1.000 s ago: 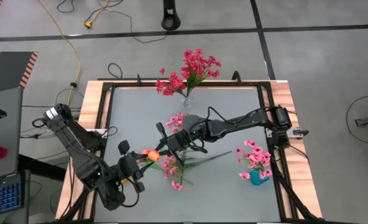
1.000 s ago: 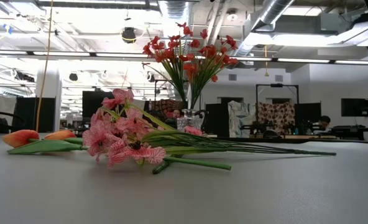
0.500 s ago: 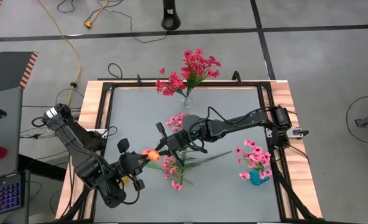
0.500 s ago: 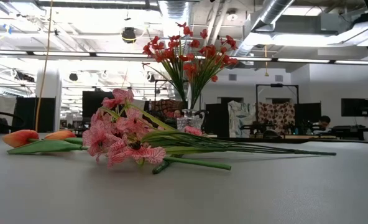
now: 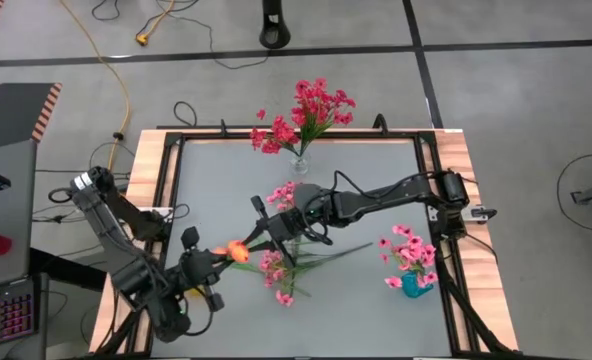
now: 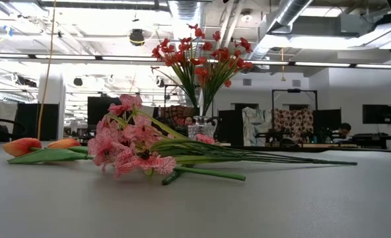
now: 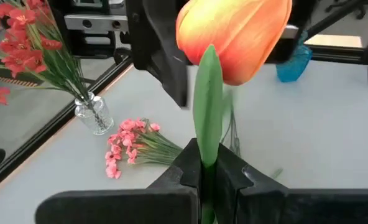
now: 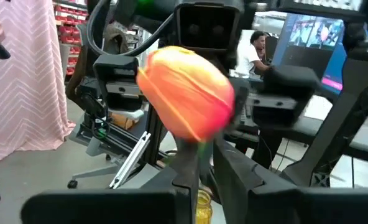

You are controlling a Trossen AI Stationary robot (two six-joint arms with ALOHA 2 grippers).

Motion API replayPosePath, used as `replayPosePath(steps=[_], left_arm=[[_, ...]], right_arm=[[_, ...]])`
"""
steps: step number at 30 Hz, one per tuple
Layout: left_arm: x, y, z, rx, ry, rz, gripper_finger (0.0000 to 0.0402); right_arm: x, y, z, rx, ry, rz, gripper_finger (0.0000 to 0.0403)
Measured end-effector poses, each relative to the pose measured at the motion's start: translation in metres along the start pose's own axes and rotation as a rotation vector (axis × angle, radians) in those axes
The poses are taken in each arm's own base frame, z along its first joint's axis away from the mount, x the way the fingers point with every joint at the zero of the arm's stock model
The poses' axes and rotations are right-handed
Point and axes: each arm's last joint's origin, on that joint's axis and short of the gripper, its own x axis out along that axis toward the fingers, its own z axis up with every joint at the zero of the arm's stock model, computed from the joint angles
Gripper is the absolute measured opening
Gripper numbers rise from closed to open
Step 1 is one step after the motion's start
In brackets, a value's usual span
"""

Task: Sort flowers into vase by color
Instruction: Put the right orange tulip flower into the yellow vase

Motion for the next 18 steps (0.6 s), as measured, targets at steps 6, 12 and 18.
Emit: replayPosePath(steps=[6,12,18], left_arm=[[-0.015,0.003,-0.01,-0.034,0.006,-0.012,0.0],[-0.03,0.009,-0.018,-0.056,-0.016,-0.013,0.0],[-0.043,0.016,-0.026,-0.071,-0.017,-0.016,0.0]], right_arm=[[-0.004,-0.009,-0.002,0.07,0.005,-0.022,0.0125],[-0.007,-0.016,-0.005,0.083,0.024,-0.037,0.0173],[-0.01,-0.021,-0.008,0.092,0.042,-0.045,0.0191]])
